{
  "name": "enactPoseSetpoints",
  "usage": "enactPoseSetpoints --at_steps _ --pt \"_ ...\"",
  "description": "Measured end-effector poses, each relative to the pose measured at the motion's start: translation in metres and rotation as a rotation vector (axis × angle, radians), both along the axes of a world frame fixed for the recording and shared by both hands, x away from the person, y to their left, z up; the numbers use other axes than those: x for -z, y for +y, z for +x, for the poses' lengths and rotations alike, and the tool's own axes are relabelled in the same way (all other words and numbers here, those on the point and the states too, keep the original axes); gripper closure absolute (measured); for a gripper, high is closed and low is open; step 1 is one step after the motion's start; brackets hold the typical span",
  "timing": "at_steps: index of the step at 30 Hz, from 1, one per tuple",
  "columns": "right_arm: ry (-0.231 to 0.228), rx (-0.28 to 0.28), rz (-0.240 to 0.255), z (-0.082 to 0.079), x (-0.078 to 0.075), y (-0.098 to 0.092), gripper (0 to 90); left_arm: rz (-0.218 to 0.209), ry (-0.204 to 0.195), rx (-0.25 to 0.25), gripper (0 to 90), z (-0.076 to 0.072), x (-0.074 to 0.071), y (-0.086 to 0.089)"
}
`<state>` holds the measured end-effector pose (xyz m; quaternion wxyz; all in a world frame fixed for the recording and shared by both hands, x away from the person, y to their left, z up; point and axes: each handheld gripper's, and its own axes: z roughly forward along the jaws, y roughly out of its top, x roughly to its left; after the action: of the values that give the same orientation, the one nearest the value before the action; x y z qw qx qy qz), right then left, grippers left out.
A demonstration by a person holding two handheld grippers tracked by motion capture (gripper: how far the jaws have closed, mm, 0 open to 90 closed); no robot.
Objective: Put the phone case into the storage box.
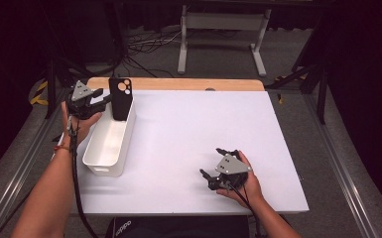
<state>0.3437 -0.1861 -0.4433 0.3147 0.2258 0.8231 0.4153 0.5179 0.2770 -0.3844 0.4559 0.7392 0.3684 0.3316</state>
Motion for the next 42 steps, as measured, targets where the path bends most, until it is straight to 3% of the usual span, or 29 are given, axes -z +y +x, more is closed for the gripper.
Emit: enactPoseSetpoints --at_steps 3,26,35,42 --pt "-0.004 -0.002 0.007 -0.001 -0.001 -0.001 15.2 -0.008 -0.029 -0.006 54.7 -0.005 -0.006 -0.002" --pt "-0.035 0.010 0.035 -0.004 -0.009 -0.012 15.3 -0.019 -0.072 0.004 40.1 -0.027 -0.022 -0.016" --pt "-0.038 0.022 0.037 -0.004 -0.010 -0.014 15.3 -0.037 -0.097 0.035 28.6 -0.036 -0.029 -0.018" --pt "-0.043 0.021 0.029 -0.006 -0.010 -0.014 15.3 -0.045 -0.103 0.049 14.8 -0.040 -0.031 -0.023"
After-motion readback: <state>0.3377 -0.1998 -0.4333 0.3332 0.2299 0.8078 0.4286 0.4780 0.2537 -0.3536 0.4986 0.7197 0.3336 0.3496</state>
